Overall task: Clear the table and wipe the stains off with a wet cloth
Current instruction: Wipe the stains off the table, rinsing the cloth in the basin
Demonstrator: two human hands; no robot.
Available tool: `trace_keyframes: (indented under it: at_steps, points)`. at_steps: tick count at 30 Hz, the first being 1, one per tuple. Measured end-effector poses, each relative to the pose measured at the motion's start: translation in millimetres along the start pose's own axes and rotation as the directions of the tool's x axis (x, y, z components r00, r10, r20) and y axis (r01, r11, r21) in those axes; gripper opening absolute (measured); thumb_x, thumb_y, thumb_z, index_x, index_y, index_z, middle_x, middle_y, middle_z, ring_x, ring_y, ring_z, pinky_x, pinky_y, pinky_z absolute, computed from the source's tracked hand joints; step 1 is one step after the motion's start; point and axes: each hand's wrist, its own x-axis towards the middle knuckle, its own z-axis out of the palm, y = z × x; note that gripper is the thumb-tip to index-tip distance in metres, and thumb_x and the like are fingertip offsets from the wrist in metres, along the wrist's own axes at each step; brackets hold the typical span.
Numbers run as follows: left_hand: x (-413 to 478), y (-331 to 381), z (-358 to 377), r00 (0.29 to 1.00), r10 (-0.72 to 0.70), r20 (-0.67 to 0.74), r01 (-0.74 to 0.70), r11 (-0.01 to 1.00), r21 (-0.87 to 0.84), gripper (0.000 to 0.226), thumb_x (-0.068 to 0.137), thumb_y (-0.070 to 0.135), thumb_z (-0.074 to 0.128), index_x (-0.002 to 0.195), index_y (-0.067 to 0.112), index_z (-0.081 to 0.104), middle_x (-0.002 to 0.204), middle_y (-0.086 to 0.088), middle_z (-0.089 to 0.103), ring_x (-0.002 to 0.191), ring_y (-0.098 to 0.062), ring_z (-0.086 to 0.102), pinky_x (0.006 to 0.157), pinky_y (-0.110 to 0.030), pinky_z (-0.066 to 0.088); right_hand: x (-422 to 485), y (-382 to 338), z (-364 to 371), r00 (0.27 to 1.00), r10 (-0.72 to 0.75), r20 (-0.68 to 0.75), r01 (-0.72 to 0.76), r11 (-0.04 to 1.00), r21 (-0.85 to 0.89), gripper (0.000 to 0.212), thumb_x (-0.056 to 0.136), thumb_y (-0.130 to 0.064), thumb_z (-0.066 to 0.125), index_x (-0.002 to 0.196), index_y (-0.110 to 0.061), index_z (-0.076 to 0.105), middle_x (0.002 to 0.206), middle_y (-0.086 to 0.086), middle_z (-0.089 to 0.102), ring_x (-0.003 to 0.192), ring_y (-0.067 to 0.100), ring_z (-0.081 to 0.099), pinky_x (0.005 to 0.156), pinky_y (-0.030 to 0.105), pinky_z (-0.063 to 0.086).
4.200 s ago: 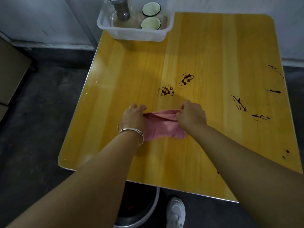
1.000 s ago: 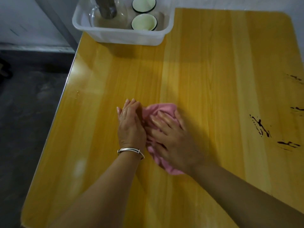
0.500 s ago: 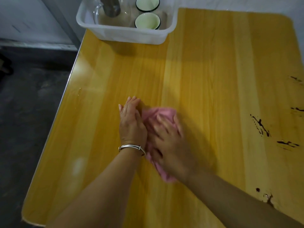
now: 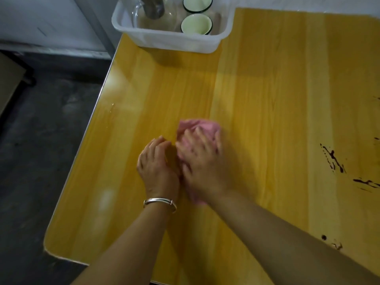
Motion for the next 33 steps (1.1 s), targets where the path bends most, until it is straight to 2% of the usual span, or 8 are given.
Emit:
trace_keyframes:
  at_steps: [6, 9, 12, 18, 22, 26, 29, 33]
  points:
    - [-1, -9, 5, 0.998, 0.064, -0.027, -0.064, 0.998, 0.004, 0.04, 0.079, 0.014, 0.032, 0.102, 0.003, 0.063, 0.119, -0.013, 0.062, 0.117, -0.027, 0.047, 0.098, -0.054, 0.038, -28, 36, -15, 0.955, -0.28, 0.102, 0.282, 0.959, -0.004, 0.046, 0.08, -0.038, 0.042, 0.118, -0.021, 0.064, 0.135, 0.007, 0.055, 0.131, 0.029, 0.045, 0.105, 0.054, 0.021]
    - [-3, -11, 8, 0.996, 0.088, -0.009, -0.088, 0.995, 0.056, 0.041, 0.078, 0.011, 0.031, 0.105, 0.005, 0.062, 0.122, -0.012, 0.06, 0.12, -0.028, 0.047, 0.106, -0.051, 0.031, 21, 69, -22, 0.996, 0.092, 0.009, -0.093, 0.996, 0.013, 0.054, 0.088, -0.041, 0.032, 0.129, -0.016, 0.056, 0.145, 0.011, 0.043, 0.14, 0.031, 0.03, 0.114, 0.045, 0.005]
    - [-4, -12, 9, 0.997, 0.079, -0.016, -0.078, 0.995, 0.068, 0.037, 0.081, 0.003, 0.036, 0.107, 0.005, 0.061, 0.123, -0.011, 0.059, 0.122, -0.029, 0.046, 0.109, -0.047, 0.025, 65, 65, -21, 0.931, 0.363, 0.047, -0.365, 0.929, 0.061, 0.049, 0.092, -0.042, 0.035, 0.137, -0.024, 0.044, 0.154, 0.004, 0.026, 0.145, 0.025, 0.012, 0.114, 0.048, -0.003]
    - [-3, -13, 3, 0.997, 0.078, 0.005, -0.078, 0.997, 0.005, 0.043, 0.086, 0.02, 0.029, 0.108, 0.003, 0.06, 0.124, -0.013, 0.058, 0.121, -0.032, 0.048, 0.109, -0.047, 0.025, -4, -12, -3, 0.995, -0.08, 0.057, 0.078, 0.996, 0.044, 0.043, 0.083, -0.033, 0.043, 0.12, -0.022, 0.062, 0.138, 0.006, 0.053, 0.132, 0.029, 0.043, 0.111, 0.061, 0.021]
    - [-3, -13, 2, 0.993, 0.111, 0.027, -0.112, 0.993, 0.036, 0.04, 0.084, 0.022, 0.034, 0.104, 0.003, 0.062, 0.123, -0.016, 0.059, 0.121, -0.036, 0.048, 0.108, -0.052, 0.027, -76, 17, -18, 0.966, -0.224, 0.132, 0.218, 0.974, 0.058, 0.043, 0.082, -0.036, 0.047, 0.121, -0.024, 0.06, 0.139, 0.003, 0.051, 0.133, 0.026, 0.042, 0.108, 0.055, 0.023]
    - [-5, -9, 3, 0.99, 0.135, 0.039, -0.139, 0.982, 0.125, 0.034, 0.081, 0.018, 0.044, 0.105, 0.006, 0.064, 0.124, -0.016, 0.058, 0.121, -0.039, 0.047, 0.105, -0.056, 0.03, -70, 71, -33, 0.991, 0.123, 0.054, -0.122, 0.992, -0.016, 0.05, 0.09, -0.043, 0.034, 0.133, -0.024, 0.051, 0.147, 0.005, 0.041, 0.141, 0.027, 0.028, 0.115, 0.047, 0.006]
    - [-9, -4, 5, 0.992, 0.12, 0.049, -0.127, 0.977, 0.174, 0.03, 0.084, 0.013, 0.047, 0.109, 0.01, 0.063, 0.129, -0.01, 0.055, 0.125, -0.036, 0.042, 0.108, -0.05, 0.026, -37, 82, -34, 0.899, 0.437, 0.009, -0.437, 0.899, 0.034, 0.045, 0.095, -0.041, 0.035, 0.136, -0.027, 0.045, 0.153, -0.002, 0.028, 0.145, 0.021, 0.013, 0.115, 0.044, -0.006]
    - [-16, 3, 6, 0.997, 0.048, 0.057, -0.057, 0.982, 0.18, 0.032, 0.088, 0.006, 0.045, 0.115, 0.015, 0.061, 0.135, -0.002, 0.051, 0.131, -0.029, 0.034, 0.11, -0.041, 0.017, -71, 40, -22, 0.952, 0.308, -0.007, -0.307, 0.951, 0.03, 0.048, 0.091, -0.04, 0.032, 0.133, -0.023, 0.05, 0.149, 0.003, 0.037, 0.143, 0.027, 0.02, 0.115, 0.053, 0.007]
